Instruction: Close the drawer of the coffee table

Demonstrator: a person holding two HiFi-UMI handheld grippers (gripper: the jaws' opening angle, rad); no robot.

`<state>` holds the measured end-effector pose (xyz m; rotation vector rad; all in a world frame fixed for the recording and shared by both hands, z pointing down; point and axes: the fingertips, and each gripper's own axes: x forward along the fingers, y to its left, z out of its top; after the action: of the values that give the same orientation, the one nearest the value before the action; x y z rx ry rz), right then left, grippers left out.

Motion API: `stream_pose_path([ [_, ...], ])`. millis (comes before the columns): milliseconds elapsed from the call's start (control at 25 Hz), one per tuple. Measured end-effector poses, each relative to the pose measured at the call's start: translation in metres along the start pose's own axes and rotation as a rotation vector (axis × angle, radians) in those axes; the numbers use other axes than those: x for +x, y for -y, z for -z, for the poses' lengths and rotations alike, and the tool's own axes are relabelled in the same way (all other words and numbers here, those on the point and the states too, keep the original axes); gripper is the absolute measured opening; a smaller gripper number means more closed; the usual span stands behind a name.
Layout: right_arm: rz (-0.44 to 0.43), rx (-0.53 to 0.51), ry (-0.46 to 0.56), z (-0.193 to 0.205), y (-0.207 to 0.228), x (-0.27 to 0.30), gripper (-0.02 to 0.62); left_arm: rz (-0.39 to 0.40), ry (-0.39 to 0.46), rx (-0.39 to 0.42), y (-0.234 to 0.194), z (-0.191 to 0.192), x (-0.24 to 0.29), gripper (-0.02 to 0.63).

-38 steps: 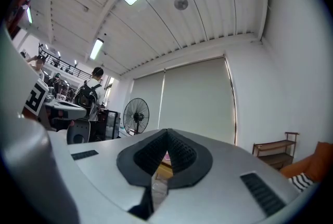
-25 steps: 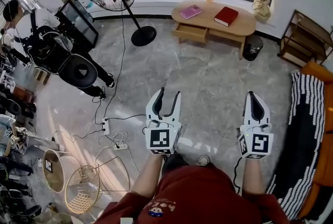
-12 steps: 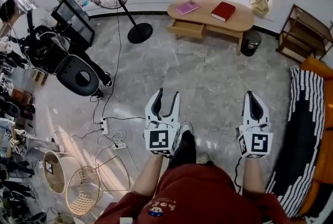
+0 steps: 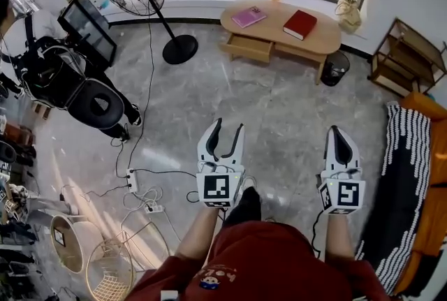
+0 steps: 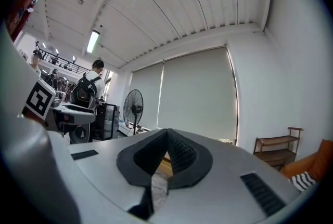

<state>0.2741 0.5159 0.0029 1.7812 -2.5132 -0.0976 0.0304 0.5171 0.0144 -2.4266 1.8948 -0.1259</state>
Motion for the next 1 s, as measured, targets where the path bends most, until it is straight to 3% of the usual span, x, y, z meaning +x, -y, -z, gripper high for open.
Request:
stream_pose_path([
  [400, -0.015, 0.005, -0.03, -0.004, -0.032, 0.124, -0.003, 0.006, -0.021, -0.013, -0.087, 0.011, 0.085, 0.193],
  [760, -0.048, -0.036, -0.07, 0.007, -0.059, 0.201, -0.003, 0.041, -0.029, -0.04, -0.135, 0.032, 0.145, 0.193],
  [1000, 0.03, -0.036, -0.063, 0.007, -0.057, 0.217, -0.003, 0.063, -0.045, -0.034, -0.151, 0.043, 0.165, 0.193],
])
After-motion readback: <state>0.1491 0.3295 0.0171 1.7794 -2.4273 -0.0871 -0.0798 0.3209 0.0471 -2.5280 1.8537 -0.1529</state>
